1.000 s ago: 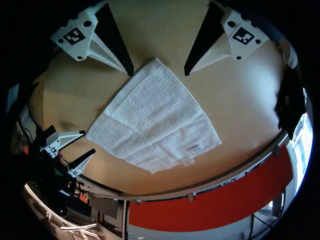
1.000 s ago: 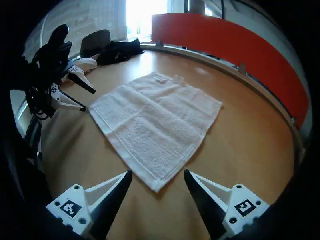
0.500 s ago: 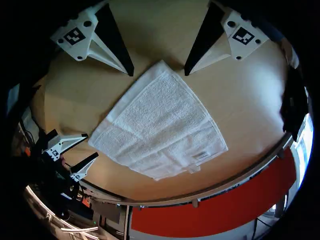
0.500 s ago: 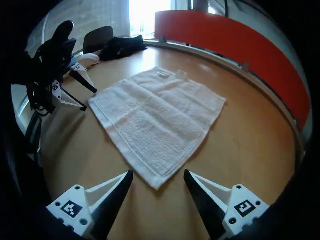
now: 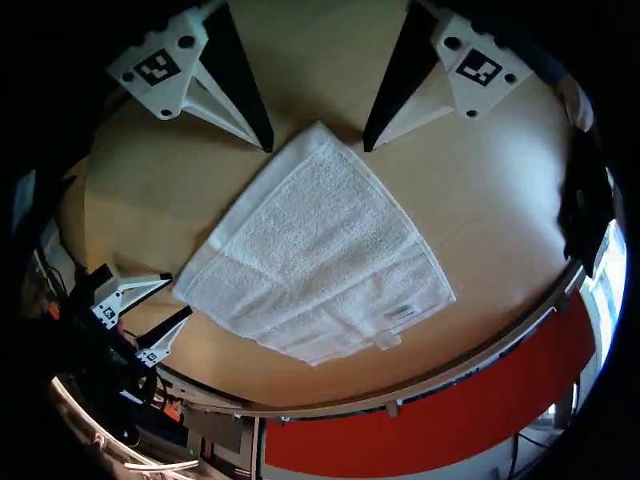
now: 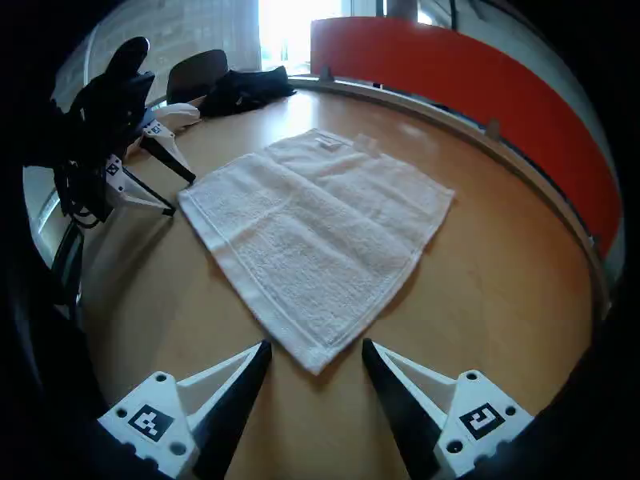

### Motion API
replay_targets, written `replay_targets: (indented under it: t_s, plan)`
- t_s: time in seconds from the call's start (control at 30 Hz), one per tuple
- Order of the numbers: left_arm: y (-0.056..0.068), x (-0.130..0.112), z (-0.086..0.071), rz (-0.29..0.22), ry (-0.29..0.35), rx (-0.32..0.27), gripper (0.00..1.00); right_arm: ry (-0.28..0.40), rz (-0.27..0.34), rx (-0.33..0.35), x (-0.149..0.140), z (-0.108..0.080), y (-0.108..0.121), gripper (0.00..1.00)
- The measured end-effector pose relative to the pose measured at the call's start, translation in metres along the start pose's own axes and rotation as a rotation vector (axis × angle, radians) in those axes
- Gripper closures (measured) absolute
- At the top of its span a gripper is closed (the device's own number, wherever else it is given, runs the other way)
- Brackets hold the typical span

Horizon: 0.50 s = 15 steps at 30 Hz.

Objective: Fold towel

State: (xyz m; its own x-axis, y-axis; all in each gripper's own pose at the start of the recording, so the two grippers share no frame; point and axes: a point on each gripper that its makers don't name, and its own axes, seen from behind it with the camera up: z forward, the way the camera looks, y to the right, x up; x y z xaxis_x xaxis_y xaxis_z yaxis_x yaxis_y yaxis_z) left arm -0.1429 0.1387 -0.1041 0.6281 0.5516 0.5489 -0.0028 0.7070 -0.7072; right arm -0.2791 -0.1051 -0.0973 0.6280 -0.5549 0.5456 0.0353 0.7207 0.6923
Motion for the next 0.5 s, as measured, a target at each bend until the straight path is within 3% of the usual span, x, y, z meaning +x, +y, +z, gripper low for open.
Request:
replay_targets:
  t_s: [0.2,0.33,0.5]
  plan:
    - [-0.0034,-0.0002,0.0003,-0.011,-0.007,0.013,0.40,0.001,0.005,-0.003,-0.0004,-0.0009,-0.0010,0.35]
    - [-0.0016,-0.0005,0.0004,-0.017,-0.007,0.020,0.54,0.002,0.006,-0.003,-0.0008,-0.0014,-0.0021,0.52]
    - [0.0022,-0.0005,0.0003,-0.022,-0.009,0.028,0.67,0.001,0.004,-0.002,-0.0005,-0.0007,-0.0027,0.66]
